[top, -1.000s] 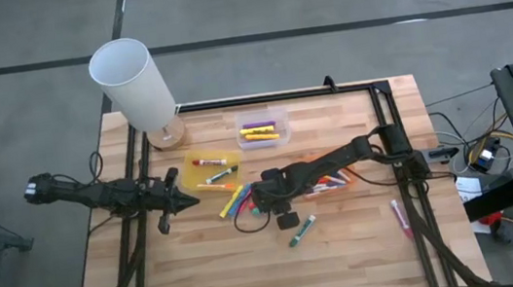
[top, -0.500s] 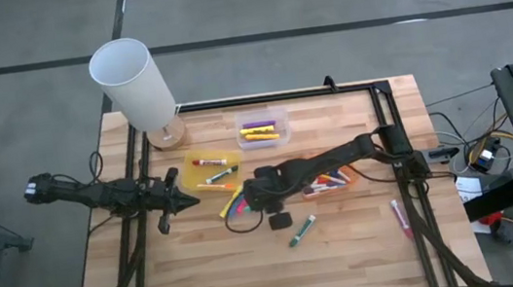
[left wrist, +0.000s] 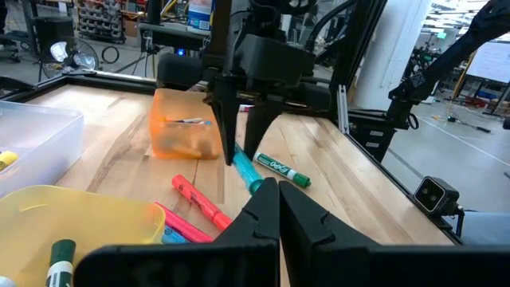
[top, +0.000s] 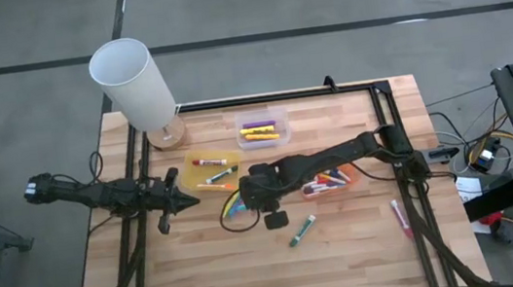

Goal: Pick & Place Markers
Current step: Put the light blue highlighter into the transparent bin

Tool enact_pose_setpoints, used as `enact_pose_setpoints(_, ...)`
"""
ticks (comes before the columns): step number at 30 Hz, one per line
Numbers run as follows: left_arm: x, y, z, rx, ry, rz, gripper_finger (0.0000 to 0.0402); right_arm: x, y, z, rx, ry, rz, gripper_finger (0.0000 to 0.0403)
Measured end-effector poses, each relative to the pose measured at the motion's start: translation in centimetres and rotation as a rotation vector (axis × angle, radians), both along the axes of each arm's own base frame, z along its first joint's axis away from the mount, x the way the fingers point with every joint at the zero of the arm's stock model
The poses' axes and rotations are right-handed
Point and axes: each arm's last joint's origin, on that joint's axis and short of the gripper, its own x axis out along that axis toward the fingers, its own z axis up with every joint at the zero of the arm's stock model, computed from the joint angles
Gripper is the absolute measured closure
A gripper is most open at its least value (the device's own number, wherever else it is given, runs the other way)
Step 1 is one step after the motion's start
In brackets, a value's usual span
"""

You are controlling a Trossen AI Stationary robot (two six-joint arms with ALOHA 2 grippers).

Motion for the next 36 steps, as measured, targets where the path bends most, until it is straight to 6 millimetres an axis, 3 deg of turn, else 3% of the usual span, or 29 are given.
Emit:
enact_pose_setpoints(9, 0.0, 0.0, 0.0, 0.000, 0.000, 0.000, 0.0401, -0.4, -3.7, -0.2, -0.064, 0.062, -0.068, 0.0332)
enact_pose_setpoints(15, 0.0, 0.0, 0.0, 0.000, 0.000, 0.000, 0.0401, -0.7, -8.4, -0.2, -0.156, 0.088, -0.129, 0.0332)
enact_pose_setpoints(26, 0.0, 0.0, 0.0, 0.000, 0.000, 0.000, 0.0401, -2.5, -18.0, -0.1, -0.165, 0.109, -0.303, 0.0332)
enact_pose_setpoints(36, 0.0, 0.0, 0.0, 0.000, 0.000, 0.000, 0.0401, -4.2, -23.2, -0.1, -0.107, 0.071, -0.417, 0.0332)
